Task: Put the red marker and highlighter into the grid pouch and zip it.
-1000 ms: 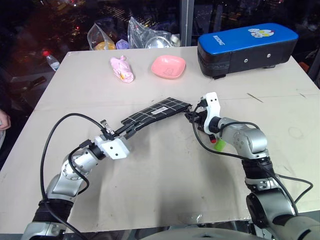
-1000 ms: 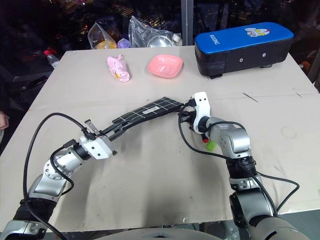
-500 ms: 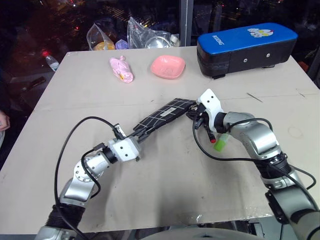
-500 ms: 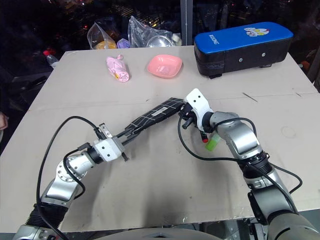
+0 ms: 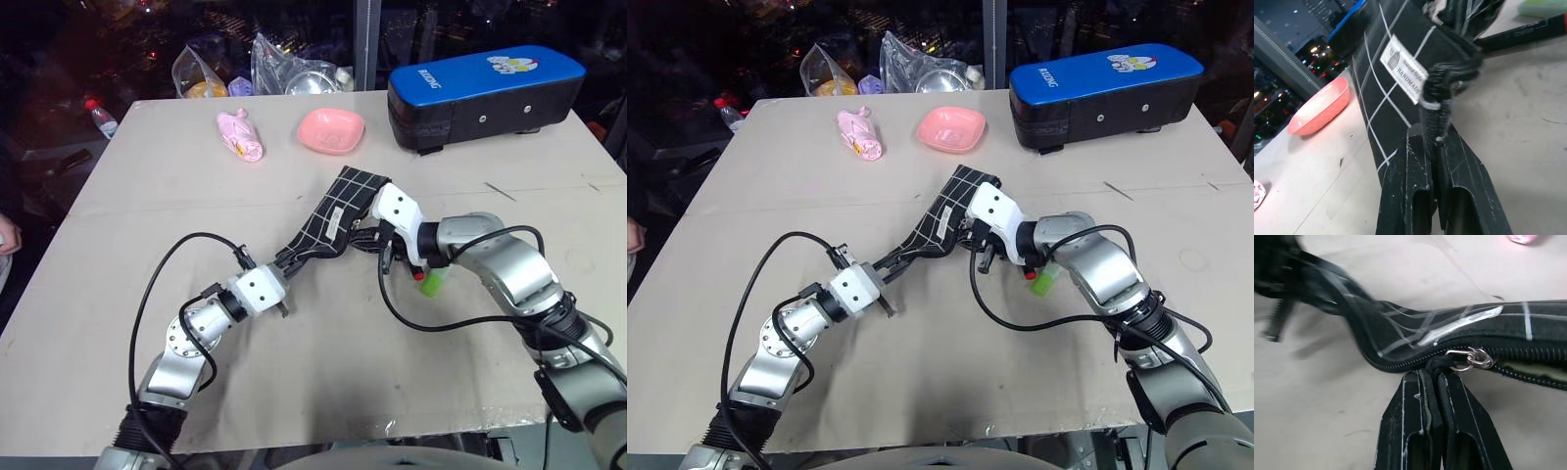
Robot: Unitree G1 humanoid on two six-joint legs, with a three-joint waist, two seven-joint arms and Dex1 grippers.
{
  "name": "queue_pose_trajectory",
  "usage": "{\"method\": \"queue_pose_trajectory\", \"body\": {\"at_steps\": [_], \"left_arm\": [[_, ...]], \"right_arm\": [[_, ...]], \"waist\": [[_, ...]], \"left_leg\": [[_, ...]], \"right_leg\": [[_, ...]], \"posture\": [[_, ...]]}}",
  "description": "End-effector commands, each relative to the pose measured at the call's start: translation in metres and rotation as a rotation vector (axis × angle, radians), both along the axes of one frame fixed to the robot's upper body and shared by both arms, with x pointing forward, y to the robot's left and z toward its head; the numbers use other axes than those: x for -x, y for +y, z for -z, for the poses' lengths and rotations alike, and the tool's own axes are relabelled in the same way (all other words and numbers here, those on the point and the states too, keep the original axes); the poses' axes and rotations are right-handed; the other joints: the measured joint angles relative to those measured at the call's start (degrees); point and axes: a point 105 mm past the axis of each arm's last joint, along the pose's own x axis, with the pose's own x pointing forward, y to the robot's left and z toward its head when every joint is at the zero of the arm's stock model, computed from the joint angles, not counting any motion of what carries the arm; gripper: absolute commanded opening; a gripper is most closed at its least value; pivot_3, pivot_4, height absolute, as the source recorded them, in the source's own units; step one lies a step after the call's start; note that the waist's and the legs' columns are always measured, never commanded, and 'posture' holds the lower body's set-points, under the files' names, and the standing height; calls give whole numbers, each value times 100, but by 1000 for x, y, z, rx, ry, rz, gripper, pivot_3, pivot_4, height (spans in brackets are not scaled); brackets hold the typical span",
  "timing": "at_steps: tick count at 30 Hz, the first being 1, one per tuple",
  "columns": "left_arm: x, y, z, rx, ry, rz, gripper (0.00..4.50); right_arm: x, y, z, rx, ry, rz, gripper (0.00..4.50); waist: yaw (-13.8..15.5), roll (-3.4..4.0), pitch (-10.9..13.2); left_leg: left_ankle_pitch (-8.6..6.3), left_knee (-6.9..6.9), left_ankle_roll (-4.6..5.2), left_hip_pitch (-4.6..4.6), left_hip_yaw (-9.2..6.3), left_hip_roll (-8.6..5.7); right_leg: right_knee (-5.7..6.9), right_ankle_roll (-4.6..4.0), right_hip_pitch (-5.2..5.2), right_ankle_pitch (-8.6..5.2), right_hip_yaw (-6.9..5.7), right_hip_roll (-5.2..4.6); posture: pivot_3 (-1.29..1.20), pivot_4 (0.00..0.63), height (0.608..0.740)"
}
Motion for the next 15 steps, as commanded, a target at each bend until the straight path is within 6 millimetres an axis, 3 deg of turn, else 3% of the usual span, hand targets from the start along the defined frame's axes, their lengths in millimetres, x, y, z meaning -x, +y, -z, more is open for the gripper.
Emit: {"method": "queue_pose_trajectory", "body": {"at_steps": [1, 7, 15], "left_arm": [[-3, -3, -22, 40, -82, -10, 0], [-4, -2, -36, 87, -133, -32, 0], [-2, 6, -44, 105, -172, -81, 0]], "right_arm": [[17, 16, -16, -21, -35, -110, 41], [4, 4, -6, 14, -24, -14, 41], [-16, -13, -9, 17, -26, 98, 41]], "waist": [[5, 0, 0], [11, -1, -1], [9, -2, 0]], "left_leg": [[0, 0, 0, 0, 0, 0], [0, 0, 0, -1, 0, 0], [0, 0, -1, -1, 0, -1]], "right_leg": [[0, 0, 0, 0, 0, -1], [0, 0, 0, 0, -1, -1], [-2, 0, 0, 0, -1, -2]], "posture": [[0, 150, 734], [0, 150, 734], [0, 150, 734]]}}
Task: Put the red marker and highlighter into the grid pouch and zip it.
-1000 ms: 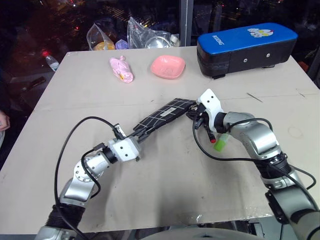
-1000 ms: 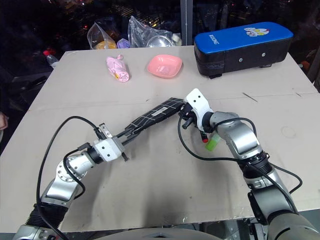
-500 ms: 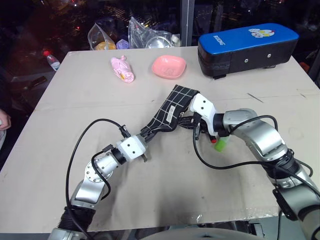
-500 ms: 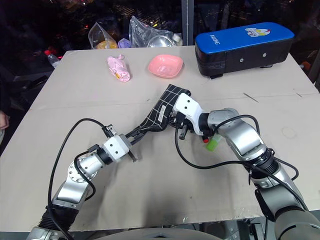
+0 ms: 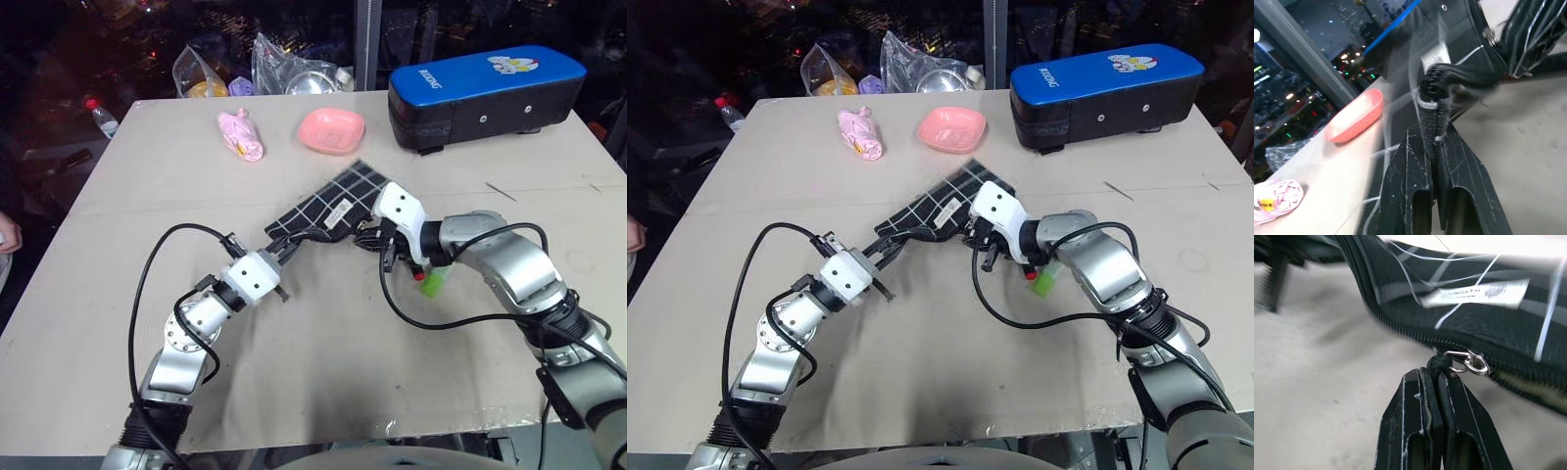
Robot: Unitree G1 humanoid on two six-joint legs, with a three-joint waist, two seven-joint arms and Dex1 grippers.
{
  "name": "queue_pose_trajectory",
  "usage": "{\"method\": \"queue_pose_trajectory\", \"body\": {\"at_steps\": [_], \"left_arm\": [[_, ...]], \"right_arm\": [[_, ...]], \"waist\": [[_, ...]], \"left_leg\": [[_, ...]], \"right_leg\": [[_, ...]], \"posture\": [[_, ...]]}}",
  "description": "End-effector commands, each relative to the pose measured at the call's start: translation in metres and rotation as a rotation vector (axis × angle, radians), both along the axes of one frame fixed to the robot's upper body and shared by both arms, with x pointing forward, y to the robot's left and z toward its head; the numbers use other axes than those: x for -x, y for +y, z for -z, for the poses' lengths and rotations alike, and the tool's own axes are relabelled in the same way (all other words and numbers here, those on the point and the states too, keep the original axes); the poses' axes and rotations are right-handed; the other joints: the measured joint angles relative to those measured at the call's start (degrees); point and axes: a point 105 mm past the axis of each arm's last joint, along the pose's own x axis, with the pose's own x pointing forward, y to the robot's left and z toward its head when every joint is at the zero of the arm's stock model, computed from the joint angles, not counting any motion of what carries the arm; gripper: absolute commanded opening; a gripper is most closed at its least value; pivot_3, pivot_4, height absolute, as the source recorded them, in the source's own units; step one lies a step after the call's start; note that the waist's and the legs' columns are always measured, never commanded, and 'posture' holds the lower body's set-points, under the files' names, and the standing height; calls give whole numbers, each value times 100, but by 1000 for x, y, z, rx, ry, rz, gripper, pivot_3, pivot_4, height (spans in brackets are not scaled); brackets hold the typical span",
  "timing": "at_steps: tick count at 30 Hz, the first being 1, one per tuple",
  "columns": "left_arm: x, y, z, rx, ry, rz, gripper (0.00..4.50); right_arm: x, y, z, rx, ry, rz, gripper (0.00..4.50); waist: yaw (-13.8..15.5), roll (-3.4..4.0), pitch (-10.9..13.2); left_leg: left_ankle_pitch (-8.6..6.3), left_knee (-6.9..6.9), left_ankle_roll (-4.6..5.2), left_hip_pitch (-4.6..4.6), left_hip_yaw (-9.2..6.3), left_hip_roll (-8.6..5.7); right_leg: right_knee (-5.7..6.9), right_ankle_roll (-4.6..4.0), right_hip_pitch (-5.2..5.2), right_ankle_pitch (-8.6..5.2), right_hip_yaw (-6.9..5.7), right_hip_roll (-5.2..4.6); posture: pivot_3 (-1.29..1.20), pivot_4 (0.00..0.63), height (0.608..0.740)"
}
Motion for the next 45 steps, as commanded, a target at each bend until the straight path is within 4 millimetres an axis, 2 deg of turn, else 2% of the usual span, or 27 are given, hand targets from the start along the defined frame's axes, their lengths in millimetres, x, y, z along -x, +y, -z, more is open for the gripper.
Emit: {"method": "queue_pose_trajectory", "body": {"at_steps": [1, 7, 12, 20, 24, 29, 34, 37, 40, 43, 45], "left_arm": [[4, 1, -17, 22, -71, -11, 0], [2, -5, -15, 21, -65, 4, 0], [3, -10, -11, 1, -57, 25, 0], [3, -11, -7, -18, -49, 34, 0], [2, -14, -6, -24, -46, 52, 0], [1, -16, -6, -29, -50, 65, 0], [2, -15, -4, -22, -43, 56, 0], [1, -11, -4, -8, -36, 33, 0], [0, -6, -4, 11, -30, 7, 0], [-1, -1, -6, 19, -31, -9, 0], [-1, 0, -7, 17, -32, -10, 0]], "right_arm": [[-4, 0, -16, -29, -53, 5, 41], [7, 16, -25, -86, -47, -60, 41], [21, 34, -42, -147, -48, -132, 41], [32, 43, -47, -127, -71, -208, 41], [43, 57, -42, -91, -76, -277, 41], [39, 67, -32, -41, -103, -285, 41], [35, 74, -39, -79, -154, -296, 41], [28, 55, -43, -87, -151, -272, 890], [23, 30, -60, -156, -161, -209, 2342], [33, 2, -69, -187, -102, -199, 3798], [42, -13, -69, -183, -67, -209, 3798]], "waist": [[-2, 0, 0], [-1, 0, 0], [-4, 0, 0], [3, 0, 0], [-16, 0, 0], [-8, 0, 0], [-9, 0, 0], [0, 0, 0], [26, -1, 0], [53, -1, 1], [59, -1, 1]], "left_leg": [[0, 0, 0, 0, 0, 0], [0, 0, 0, 0, 0, 0], [0, 0, 0, -1, 0, 0], [0, 0, 0, 0, -1, 0], [0, 0, 0, 0, -1, 1], [0, 0, 0, 0, -2, 0], [0, 0, -1, 0, -2, 0], [0, 0, -1, 0, -2, 0], [0, 0, -1, 0, -2, -1], [-1, 0, 0, -4, -3, -2], [-1, 0, 0, -5, -4, -1]], "right_leg": [[0, 0, 0, 0, 0, 0], [0, 0, 0, 0, 0, 1], [0, 0, 0, 0, 0, 1], [-1, 0, 0, 0, -1, 1], [1, 0, -1, 0, -1, 2], [0, 0, -1, 0, -2, 2], [1, 0, -1, 0, -3, 3], [0, 0, -1, 0, -2, 3], [-1, 0, 1, 0, -4, 3], [-6, 1, 2, 0, -5, 1], [-8, 0, 1, 0, -5, 0]], "posture": [[0, 150, 734], [0, 150, 734], [0, 150, 734], [0, 150, 734], [0, 150, 734], [0, 150, 734], [0, 150, 734], [0, 150, 734], [0, 150, 734], [0, 150, 734], [0, 150, 734]]}}
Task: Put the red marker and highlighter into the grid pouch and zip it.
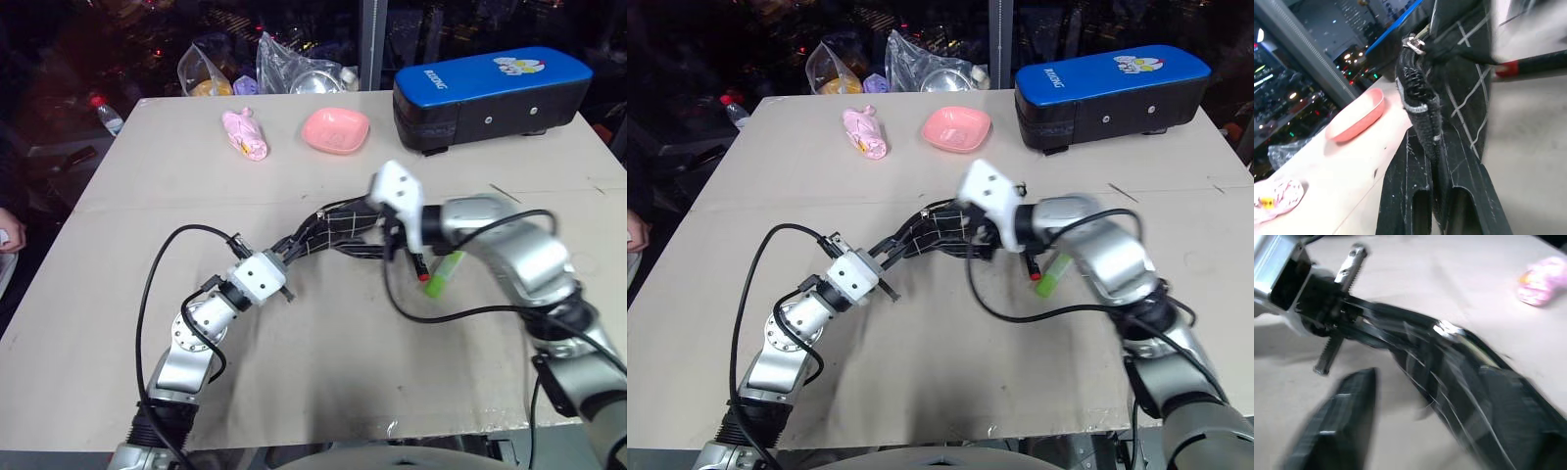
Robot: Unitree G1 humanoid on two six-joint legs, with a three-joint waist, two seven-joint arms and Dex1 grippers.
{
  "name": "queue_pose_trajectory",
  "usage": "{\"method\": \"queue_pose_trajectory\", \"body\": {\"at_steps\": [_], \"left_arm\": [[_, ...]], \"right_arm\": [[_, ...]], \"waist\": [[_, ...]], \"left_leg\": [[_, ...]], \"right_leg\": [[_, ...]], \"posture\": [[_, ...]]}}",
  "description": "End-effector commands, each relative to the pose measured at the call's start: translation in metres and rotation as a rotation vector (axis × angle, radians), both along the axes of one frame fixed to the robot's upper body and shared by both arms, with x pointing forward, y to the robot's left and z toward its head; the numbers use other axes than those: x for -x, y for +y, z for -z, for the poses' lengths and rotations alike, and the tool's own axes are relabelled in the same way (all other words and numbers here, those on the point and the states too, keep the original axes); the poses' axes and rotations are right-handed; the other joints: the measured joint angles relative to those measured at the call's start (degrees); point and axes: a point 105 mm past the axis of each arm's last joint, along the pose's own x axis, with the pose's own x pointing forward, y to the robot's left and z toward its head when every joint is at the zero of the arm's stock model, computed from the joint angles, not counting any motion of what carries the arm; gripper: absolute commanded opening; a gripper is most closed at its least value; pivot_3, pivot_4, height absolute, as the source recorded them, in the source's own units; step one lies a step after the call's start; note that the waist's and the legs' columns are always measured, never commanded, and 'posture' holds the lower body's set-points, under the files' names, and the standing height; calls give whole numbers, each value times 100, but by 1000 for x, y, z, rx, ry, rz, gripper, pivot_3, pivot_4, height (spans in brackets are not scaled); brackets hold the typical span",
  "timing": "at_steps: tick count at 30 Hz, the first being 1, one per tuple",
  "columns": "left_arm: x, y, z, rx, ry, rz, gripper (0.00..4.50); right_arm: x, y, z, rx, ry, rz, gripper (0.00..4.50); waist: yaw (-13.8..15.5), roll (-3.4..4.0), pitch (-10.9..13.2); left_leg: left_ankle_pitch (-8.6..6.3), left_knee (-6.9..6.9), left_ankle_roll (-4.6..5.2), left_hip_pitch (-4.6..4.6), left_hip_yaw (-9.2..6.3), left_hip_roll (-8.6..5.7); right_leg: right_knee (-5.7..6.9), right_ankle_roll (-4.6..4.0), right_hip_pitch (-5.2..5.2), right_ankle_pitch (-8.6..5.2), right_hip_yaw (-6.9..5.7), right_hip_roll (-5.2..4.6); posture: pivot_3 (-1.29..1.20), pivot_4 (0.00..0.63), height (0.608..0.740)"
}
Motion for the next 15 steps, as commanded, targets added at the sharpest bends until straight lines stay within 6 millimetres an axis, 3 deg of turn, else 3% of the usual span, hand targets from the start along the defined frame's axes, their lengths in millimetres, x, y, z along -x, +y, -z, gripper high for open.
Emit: {"method": "queue_pose_trajectory", "body": {"at_steps": [1, 6, 7, 10, 15], "left_arm": [[0, 4, -14, 16, -47, -11, 0], [-1, 5, -17, 10, -57, -10, 0], [-2, 5, -18, 9, -57, -9, 0], [-2, 1, -18, 4, -61, 5, 0], [-3, -4, -19, 2, -66, 21, 0]], "right_arm": [[24, -17, -15, -39, 15, -64, 3798], [8, -42, -33, -146, 25, 87, 3798], [4, -43, -35, -160, 20, 110, 3571], [-10, -43, -37, -197, 31, 198, 2641], [-18, -31, -18, -163, 75, 231, 143]], "waist": [[-4, 0, 0], [-26, -1, 1], [-24, -1, 1], [-25, -1, 1], [-7, -1, 1]], "left_leg": [[0, -1, 0, 0, 0, 1], [0, 0, 0, -2, 2, 6], [0, 1, 0, -2, 2, 6], [0, 1, 0, -4, 2, 6], [0, 1, 0, -11, 0, 4]], "right_leg": [[0, 0, 1, 0, 0, 0], [2, 0, 2, -1, 2, -1], [2, 0, 2, -1, 1, -1], [1, 0, 2, -1, 1, -1], [-2, -1, -1, 0, 1, -3]], "posture": [[0, 150, 734], [0, 150, 734], [0, 150, 734], [0, 150, 734], [0, 150, 734]]}}
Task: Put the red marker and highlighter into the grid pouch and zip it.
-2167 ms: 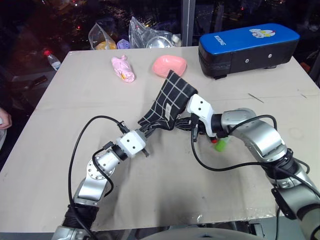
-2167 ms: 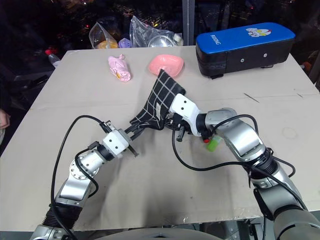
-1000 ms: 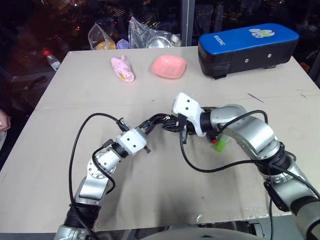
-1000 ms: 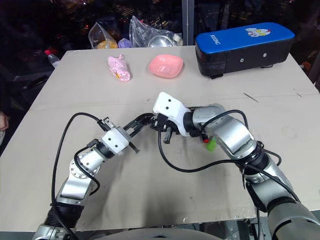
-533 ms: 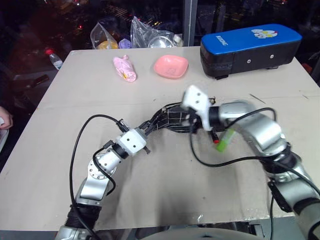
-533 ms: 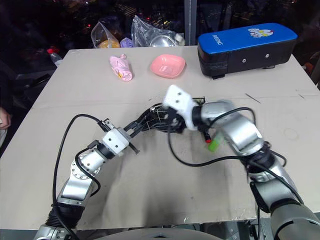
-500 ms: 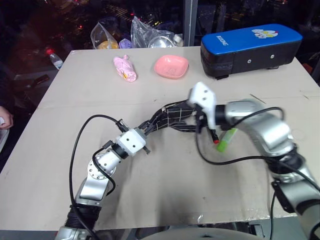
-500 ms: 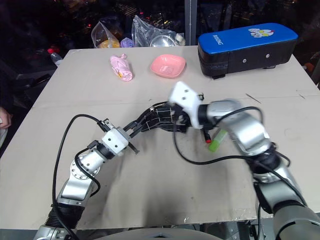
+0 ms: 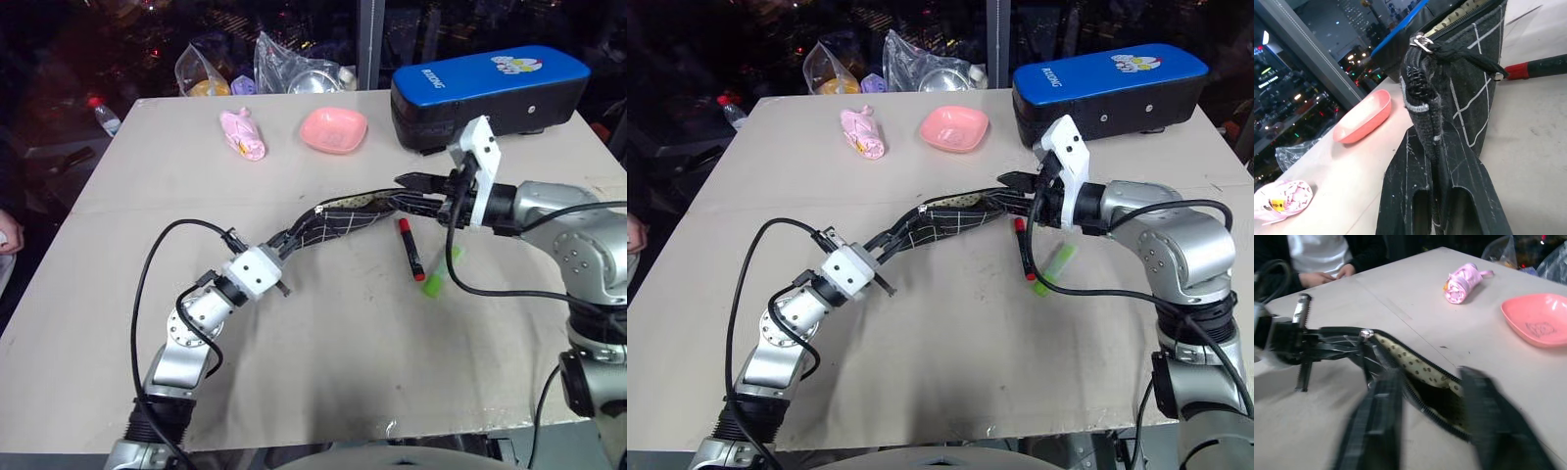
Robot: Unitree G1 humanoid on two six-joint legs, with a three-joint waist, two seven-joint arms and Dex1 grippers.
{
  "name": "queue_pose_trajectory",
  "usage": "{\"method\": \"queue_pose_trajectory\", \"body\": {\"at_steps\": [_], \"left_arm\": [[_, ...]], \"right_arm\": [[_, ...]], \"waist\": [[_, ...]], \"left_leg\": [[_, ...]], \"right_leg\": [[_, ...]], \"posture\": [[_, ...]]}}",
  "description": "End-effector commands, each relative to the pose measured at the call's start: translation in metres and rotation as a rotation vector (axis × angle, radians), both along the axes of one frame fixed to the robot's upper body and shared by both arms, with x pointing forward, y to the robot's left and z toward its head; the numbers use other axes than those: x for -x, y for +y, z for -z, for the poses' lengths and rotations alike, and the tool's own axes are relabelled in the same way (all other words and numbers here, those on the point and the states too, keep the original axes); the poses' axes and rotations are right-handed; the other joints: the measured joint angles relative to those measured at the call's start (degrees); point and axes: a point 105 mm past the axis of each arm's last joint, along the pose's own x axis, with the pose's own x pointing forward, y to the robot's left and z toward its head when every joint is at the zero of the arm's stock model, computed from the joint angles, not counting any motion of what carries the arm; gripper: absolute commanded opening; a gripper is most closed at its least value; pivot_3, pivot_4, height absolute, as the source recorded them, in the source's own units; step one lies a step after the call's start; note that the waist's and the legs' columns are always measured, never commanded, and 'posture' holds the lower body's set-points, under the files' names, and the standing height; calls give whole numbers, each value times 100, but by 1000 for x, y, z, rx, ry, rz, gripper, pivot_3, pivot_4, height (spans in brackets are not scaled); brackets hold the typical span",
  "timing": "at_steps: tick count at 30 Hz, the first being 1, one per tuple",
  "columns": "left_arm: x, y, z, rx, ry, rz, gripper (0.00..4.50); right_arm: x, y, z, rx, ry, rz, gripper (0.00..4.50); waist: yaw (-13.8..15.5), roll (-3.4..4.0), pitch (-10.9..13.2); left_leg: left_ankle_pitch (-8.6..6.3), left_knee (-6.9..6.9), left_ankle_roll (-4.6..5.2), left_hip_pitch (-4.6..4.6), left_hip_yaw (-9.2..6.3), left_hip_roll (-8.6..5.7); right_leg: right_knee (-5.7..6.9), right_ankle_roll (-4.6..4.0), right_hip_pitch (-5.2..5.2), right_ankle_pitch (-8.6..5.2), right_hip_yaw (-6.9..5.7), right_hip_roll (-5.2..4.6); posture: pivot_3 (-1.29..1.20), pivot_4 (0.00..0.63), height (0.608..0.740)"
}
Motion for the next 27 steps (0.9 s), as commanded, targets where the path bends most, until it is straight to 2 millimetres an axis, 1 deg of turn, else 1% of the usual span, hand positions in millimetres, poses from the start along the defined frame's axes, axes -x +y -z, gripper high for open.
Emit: {"method": "queue_pose_trajectory", "body": {"at_steps": [1, 3, 5, 8, 9, 11, 14, 15, 16, 19, 21, 22, 23, 24, 27], "left_arm": [[1, -6, -10, 11, -40, 24, 0], [1, -6, -11, 11, -41, 27, 0], [1, -7, -10, 9, -41, 30, 0], [2, -8, -10, 7, -42, 32, 0], [3, -8, -11, 7, -42, 33, 0], [3, -9, -11, 6, -44, 33, 0], [4, -9, -11, 5, -48, 31, 0], [4, -9, -11, 5, -48, 30, 0], [3, -8, -12, -2, -53, 25, 0], [0, -3, -15, -4, -67, -11, 0], [-3, -3, -16, 12, -64, -22, 0], [-3, -4, -16, 17, -61, -21, 0], [-3, -5, -15, 19, -60, -21, 0], [-3, -5, -15, 21, -61, -22, 0], [-5, -3, -17, 27, -67, -47, 0]], "right_arm": [[-2, 9, 3, 12, -9, 7, 58], [-7, 12, 13, 35, 5, 28, 58], [-9, 13, 25, 102, 4, 39, 58], [-10, 16, 41, 231, -54, 2, 58], [-13, 18, 44, 277, -96, -4, 58], [-19, 23, 47, 342, -181, -33, 58], [-21, 34, 43, 366, -285, -103, 58], [-23, 35, 42, 370, -302, -110, 559], [-23, 37, 43, 395, -333, -128, 778], [-27, 38, 45, 475, -411, -165, 2314], [-29, 35, 49, 516, -438, -187, 3195], [-28, 34, 50, 521, -444, -193, 3731], [-27, 33, 49, 520, -459, -197, 4172], [-27, 33, 47, 513, -480, -195, 4489], [-26, 29, 26, 420, -514, -143, 4489]], "waist": [[3, 0, 0], [0, 0, 0], [0, 0, 0], [-5, 0, 0], [-6, 0, 0], [-26, 0, 0], [-53, 0, 0], [-53, 0, 0], [-53, 0, 0], [-48, 0, 0], [-48, 0, 0], [-46, 0, 0], [-47, 0, 0], [-46, -1, 0], [-41, 0, 0]], "left_leg": [[0, 0, 0, -2, 0, -1], [0, 0, 0, -3, 0, -1], [0, 0, 0, -3, 0, -1], [0, 1, 0, -3, 0, -2], [0, 1, 0, -3, 1, -2], [0, 1, 0, -1, 1, -2], [1, 1, -1, 0, 1, -2], [1, 1, -1, 0, 1, -2], [1, 1, -2, 0, 0, -2], [2, 1, -3, -1, 0, -2], [2, 1, -3, 0, 0, -2], [2, 1, -3, 0, 0, -2], [2, 1, -3, 0, 0, -2], [2, 1, -3, 0, 0, -2], [2, 2, -4, 0, -1, -2]], "right_leg": [[0, 0, -1, 0, 0, -1], [0, 0, -3, 0, 0, -1], [0, 0, -3, 0, -1, -1], [0, 0, -3, 0, -3, 0], [0, 0, -3, 0, -3, 0], [1, 0, -3, 0, -3, 1], [2, 1, -3, 0, -3, 4], [2, 1, -3, 0, -4, 5], [2, 1, -3, 0, -4, 6], [1, 1, -3, 0, -3, 8], [1, 1, -3, 0, -3, 9], [2, 1, -3, 0, -3, 10], [2, 1, -3, 0, -3, 9], [2, 1, -3, 0, -3, 9], [3, 1, -2, 0, -3, 8]], "posture": [[0, 150, 734], [0, 150, 734], [0, 150, 734], [0, 150, 734], [0, 150, 734], [0, 150, 734], [0, 150, 734], [0, 150, 734], [0, 150, 734], [0, 150, 734], [0, 150, 734], [0, 150, 734], [0, 150, 734], [0, 150, 734], [0, 150, 734]]}}
